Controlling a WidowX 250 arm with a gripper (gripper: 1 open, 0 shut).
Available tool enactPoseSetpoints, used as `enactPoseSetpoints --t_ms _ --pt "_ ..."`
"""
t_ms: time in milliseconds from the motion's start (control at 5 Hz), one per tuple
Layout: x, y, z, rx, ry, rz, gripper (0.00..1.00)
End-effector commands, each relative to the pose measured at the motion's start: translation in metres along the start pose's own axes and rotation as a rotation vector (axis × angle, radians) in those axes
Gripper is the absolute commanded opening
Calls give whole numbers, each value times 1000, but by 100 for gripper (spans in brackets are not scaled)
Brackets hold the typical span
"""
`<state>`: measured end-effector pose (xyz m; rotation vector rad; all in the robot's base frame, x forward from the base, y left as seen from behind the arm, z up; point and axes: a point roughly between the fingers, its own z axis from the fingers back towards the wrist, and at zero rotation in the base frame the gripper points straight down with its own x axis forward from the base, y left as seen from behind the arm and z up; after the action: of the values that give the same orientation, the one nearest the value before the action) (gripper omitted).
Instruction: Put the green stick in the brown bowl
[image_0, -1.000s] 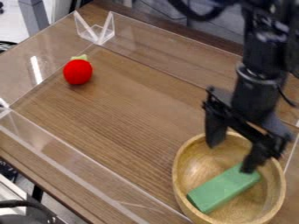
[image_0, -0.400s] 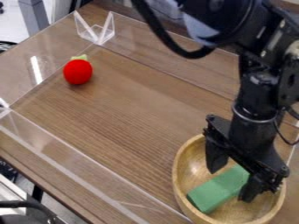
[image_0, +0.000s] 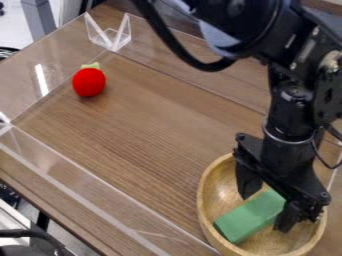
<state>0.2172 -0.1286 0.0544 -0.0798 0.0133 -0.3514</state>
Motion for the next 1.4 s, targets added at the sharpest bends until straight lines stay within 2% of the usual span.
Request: enactPoseSetpoints --t_ms 0,800,1200 --pt "6 0 13 -14 -68 0 100" --pt "8 2 15 -29 -111 13 100" --pt "8 3 13 -41 -112 13 100"
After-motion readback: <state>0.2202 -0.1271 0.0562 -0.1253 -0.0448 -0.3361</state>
